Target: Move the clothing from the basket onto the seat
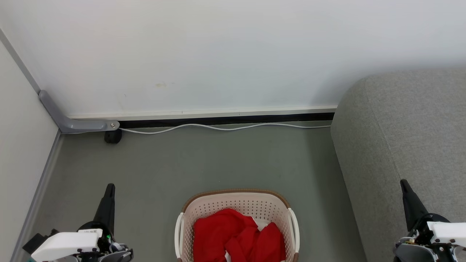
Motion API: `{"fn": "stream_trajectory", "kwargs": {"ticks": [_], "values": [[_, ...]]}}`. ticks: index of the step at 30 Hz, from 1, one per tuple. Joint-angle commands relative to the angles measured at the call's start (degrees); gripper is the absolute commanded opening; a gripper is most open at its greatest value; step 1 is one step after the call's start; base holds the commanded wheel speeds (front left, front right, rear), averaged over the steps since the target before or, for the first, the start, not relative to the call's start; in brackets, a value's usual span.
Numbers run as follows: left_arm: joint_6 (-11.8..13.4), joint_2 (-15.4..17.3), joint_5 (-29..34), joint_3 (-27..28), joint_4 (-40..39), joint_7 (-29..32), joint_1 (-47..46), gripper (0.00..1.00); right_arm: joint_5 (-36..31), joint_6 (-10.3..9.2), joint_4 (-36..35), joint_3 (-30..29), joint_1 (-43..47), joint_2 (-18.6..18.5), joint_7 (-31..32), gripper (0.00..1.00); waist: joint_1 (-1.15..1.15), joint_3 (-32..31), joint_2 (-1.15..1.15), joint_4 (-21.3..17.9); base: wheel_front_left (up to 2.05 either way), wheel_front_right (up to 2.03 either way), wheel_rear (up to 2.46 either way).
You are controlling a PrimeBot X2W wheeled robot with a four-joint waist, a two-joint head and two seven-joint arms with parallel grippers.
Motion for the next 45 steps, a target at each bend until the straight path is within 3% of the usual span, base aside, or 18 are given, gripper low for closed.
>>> {"fn": "stream_trajectory", "kwargs": {"ticks": [1, 23, 24, 27, 28, 29, 36, 45], "values": [[-0.5, 1.0, -0.2, 1.9, -1.7, 0.3, -3.3, 0.00, 0.7, 0.09, -1.7, 1.0, -2.0, -0.6, 0.4, 0.00, 0.00, 0.0, 0.00, 0.0, 0.00, 0.00, 0.00], [-0.5, 1.0, -0.2, 1.9, -1.7, 0.3, -3.3, 0.00, 0.7, 0.09, -1.7, 1.0, -2.0, -0.6, 0.4, 0.00, 0.00, 0.0, 0.00, 0.0, 0.00, 0.00, 0.00], [0.0, 0.0, 0.0, 0.0, 0.0, 0.0, 0.0, 1.00, 0.0, -0.01, 0.0, 0.0, 0.0, 0.0, 0.0, 1.00, 0.00, 0.0, 0.00, 0.0, 0.00, 0.00, 0.00], [0.0, -0.8, 0.0, -0.1, 2.0, -0.1, 1.2, 1.00, -0.1, 0.00, 1.9, 0.3, 1.0, 0.6, 0.0, 1.00, 0.00, 0.0, 0.00, 0.0, 0.00, 0.00, 0.00], [0.1, -1.1, 0.0, -0.1, 2.7, -0.1, 1.9, 0.00, -0.1, -0.01, 2.5, 0.4, 1.6, 0.9, 0.0, 0.00, 0.00, 0.0, 0.00, 0.0, 0.00, 0.00, 0.00], [0.1, -1.4, 0.0, -0.2, 3.5, -0.1, 2.6, 1.00, -0.1, -0.01, 3.3, 0.5, 2.2, 1.2, 0.0, 1.00, 0.00, 0.1, 0.00, 0.0, 0.00, 0.00, 0.00], [0.0, -1.2, 0.5, -0.3, 3.5, -1.2, 1.5, 1.00, -0.6, -0.01, 3.1, 1.1, 0.9, 0.8, -0.7, 1.00, 0.13, 0.1, 0.00, 0.0, 0.00, 0.00, 0.00], [0.0, -0.6, 2.2, -0.8, 3.7, -2.8, 0.4, 1.00, -1.7, 0.00, 3.1, 3.0, -0.6, -0.3, -2.3, 1.00, 0.00, 0.2, 0.00, 0.0, 0.00, 0.00, 0.00]]}}
